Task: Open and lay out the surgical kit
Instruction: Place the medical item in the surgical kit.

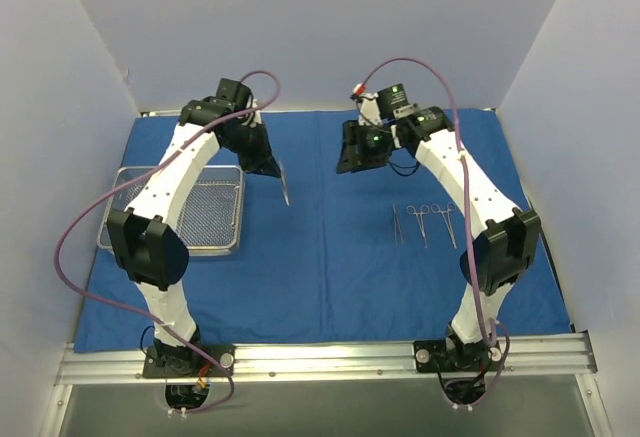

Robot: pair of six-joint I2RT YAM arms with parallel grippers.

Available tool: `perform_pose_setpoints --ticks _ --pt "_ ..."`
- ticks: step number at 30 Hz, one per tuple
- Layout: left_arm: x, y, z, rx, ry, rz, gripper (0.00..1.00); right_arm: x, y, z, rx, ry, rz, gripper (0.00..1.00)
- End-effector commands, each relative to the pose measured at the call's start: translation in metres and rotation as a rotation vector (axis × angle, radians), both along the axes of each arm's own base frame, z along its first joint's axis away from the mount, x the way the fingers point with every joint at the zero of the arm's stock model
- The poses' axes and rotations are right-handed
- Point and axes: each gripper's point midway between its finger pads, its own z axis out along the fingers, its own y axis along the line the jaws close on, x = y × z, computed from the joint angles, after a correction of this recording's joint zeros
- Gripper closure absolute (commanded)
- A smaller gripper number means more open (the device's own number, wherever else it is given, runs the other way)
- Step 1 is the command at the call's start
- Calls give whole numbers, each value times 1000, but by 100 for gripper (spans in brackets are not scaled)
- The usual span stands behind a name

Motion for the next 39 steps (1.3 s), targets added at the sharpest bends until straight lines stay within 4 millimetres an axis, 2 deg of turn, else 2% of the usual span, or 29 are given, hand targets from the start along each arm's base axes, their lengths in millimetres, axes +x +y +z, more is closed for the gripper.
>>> perform_pose_setpoints --ticks 1,3,9,14,20,24,27,28,30,31,34,37,39 --pt "-9 -30 42 -179 -84 -54 98 -28 54 48 262 -60 213 55" --pt "-16 -44 55 -223 -80 -52 98 -40 62 61 337 -63 277 51" --pt "-31 -61 77 -264 -88 -88 98 -67 76 69 433 -23 368 49" --pt "-39 -74 85 -296 -89 -109 98 -80 86 72 460 -11 405 48" --pt "-46 -85 103 -351 -115 -133 98 -85 87 58 466 41 388 48" --pt "-51 -87 108 -359 -120 -140 98 -85 88 54 471 50 368 54" --pt "-53 -89 111 -363 -124 -143 98 -86 88 51 467 60 361 68" --pt "-52 -88 111 -359 -124 -138 95 -85 88 51 466 59 354 84" --pt "-52 -82 107 -321 -119 -110 75 -84 88 50 463 64 345 98" --pt "-53 -77 108 -296 -122 -94 61 -83 88 49 458 69 338 100" --pt "-49 -58 111 -223 -178 -38 31 -77 85 46 440 70 294 100" --pt "-47 -37 111 -167 -227 10 24 -60 79 48 437 64 209 100" --pt "-50 -33 116 -160 -276 -2 24 -46 75 48 418 52 134 100"
